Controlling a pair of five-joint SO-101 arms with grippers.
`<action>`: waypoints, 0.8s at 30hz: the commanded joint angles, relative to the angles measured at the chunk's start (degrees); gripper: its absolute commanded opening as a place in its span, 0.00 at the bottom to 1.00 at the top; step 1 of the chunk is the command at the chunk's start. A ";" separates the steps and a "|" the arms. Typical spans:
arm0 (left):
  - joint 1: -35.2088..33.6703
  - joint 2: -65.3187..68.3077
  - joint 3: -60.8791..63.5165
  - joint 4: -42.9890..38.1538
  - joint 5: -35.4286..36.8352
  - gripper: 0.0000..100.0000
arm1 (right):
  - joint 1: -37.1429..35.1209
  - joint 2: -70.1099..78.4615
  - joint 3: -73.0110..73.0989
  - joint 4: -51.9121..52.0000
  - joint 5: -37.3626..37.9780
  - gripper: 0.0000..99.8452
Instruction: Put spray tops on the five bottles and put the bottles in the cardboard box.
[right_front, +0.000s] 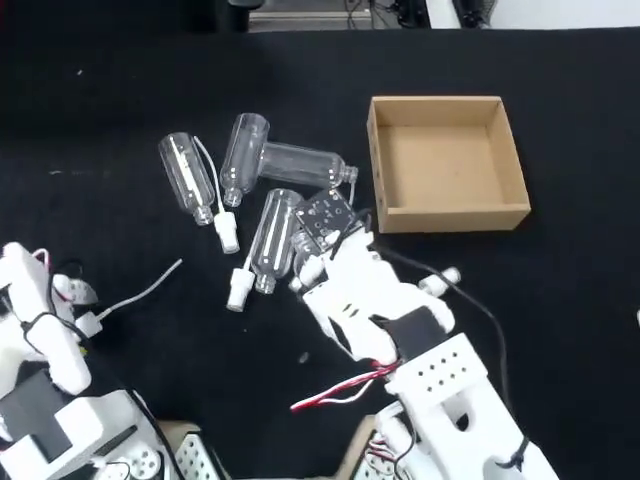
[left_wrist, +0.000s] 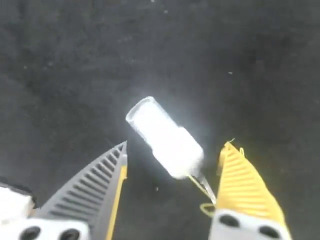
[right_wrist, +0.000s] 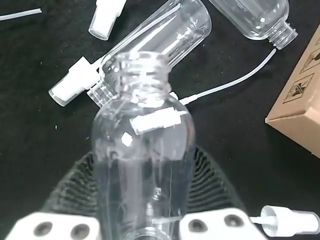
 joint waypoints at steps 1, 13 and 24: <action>-0.22 -0.26 2.42 -5.27 0.97 0.27 | -0.97 -1.63 -0.31 -1.05 0.26 0.01; 0.13 -0.53 0.22 -9.05 -2.37 0.04 | -0.97 -1.71 0.48 -1.41 0.26 0.01; -0.84 -0.18 -9.10 -8.70 -64.70 0.20 | -0.97 -1.71 0.48 -1.23 0.26 0.01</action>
